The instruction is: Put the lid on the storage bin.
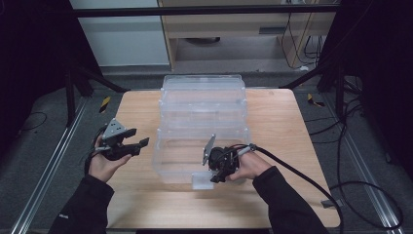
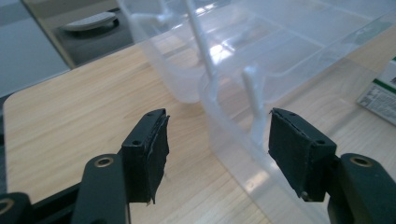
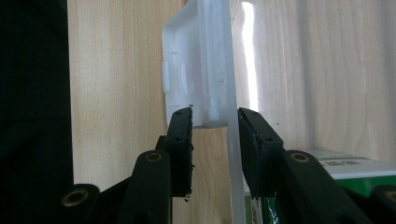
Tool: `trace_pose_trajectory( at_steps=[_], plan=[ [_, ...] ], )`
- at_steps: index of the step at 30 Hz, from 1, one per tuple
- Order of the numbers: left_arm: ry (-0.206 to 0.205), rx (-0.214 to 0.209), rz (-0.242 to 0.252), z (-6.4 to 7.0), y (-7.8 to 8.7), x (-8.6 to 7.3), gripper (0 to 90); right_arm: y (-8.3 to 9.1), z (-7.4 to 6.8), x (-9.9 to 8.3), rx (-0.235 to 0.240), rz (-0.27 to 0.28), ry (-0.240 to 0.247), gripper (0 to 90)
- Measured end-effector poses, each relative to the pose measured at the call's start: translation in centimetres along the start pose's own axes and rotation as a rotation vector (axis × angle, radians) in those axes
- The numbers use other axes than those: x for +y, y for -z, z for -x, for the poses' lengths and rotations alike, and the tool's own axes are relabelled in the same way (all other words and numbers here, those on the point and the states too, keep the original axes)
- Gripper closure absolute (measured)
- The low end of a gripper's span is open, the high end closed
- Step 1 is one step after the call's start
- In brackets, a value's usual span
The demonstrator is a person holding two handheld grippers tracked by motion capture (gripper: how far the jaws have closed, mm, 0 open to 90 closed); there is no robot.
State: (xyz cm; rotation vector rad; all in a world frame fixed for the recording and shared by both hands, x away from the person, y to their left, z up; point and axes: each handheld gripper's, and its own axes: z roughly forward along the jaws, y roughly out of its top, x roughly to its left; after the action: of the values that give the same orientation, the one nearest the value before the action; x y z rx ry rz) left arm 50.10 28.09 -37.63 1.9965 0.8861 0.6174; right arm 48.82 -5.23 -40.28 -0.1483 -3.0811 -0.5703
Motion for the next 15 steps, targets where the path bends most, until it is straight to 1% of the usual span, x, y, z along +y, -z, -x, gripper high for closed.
trace_pose_trajectory(
  at_steps=[3,4,5,8,9,10,12,13,15],
  plan=[
    [-0.040,-0.037,0.004,0.2,-0.4,1.2,36.9,0.0,0.0,0.0,-0.003,0.005,0.005,66.8],
    [-0.040,-0.037,0.004,0.2,-0.4,1.2,36.9,0.0,0.0,0.0,-0.004,0.004,0.003,66.9],
    [-0.078,-0.063,0.010,0.4,-0.7,2.0,36.9,0.0,-0.1,0.0,-0.005,0.005,0.003,66.9],
    [-0.121,-0.097,0.003,0.7,-1.0,3.1,36.9,0.0,-0.1,-0.1,-0.007,0.005,0.006,66.9],
    [-0.121,-0.097,0.003,0.7,-1.0,3.1,36.9,0.0,-0.1,-0.1,-0.006,0.005,0.007,66.9],
    [-0.138,-0.112,0.002,1.0,-1.3,3.8,36.9,0.0,-0.1,-0.1,-0.006,0.006,0.009,66.9],
    [-0.139,-0.118,0.001,1.1,-1.4,4.0,36.9,0.0,-0.1,-0.1,-0.007,0.007,0.010,66.9],
    [-0.157,-0.129,-0.009,1.3,-1.6,4.5,37.0,0.0,-0.1,-0.1,-0.008,0.006,0.011,66.9],
    [-0.175,-0.138,-0.011,1.4,-1.8,5.1,37.1,0.0,-0.2,-0.1,-0.009,0.009,0.010,66.9]
  ],
)
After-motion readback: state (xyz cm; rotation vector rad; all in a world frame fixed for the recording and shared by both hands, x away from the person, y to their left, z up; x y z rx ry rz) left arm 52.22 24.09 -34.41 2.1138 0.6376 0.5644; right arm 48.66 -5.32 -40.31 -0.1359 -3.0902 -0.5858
